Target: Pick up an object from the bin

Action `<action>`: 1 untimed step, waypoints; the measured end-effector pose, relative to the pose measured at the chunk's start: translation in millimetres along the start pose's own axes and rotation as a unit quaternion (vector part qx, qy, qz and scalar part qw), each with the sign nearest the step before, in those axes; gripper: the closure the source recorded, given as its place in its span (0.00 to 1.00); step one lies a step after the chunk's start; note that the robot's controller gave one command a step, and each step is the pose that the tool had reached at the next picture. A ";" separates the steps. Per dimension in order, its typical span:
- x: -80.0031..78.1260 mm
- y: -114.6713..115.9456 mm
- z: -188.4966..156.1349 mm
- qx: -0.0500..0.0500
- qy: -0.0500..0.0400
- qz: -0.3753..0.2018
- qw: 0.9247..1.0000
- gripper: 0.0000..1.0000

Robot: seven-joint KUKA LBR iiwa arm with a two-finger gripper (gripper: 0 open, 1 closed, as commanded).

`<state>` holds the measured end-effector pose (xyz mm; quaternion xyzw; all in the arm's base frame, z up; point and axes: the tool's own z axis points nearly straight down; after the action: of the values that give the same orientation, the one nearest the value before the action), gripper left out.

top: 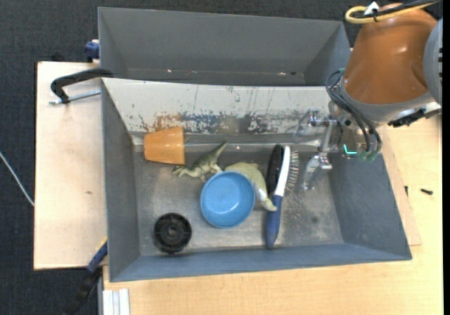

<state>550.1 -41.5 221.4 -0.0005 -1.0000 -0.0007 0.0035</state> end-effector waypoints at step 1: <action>-31.1 36.5 146.7 -0.001 -0.003 -0.071 0.997 0.00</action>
Offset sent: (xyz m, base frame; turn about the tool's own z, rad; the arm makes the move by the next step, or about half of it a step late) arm 0.0296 0.0341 -0.1445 -0.1421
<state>580.3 -4.8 74.5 0.0709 -0.9975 -0.0016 0.0003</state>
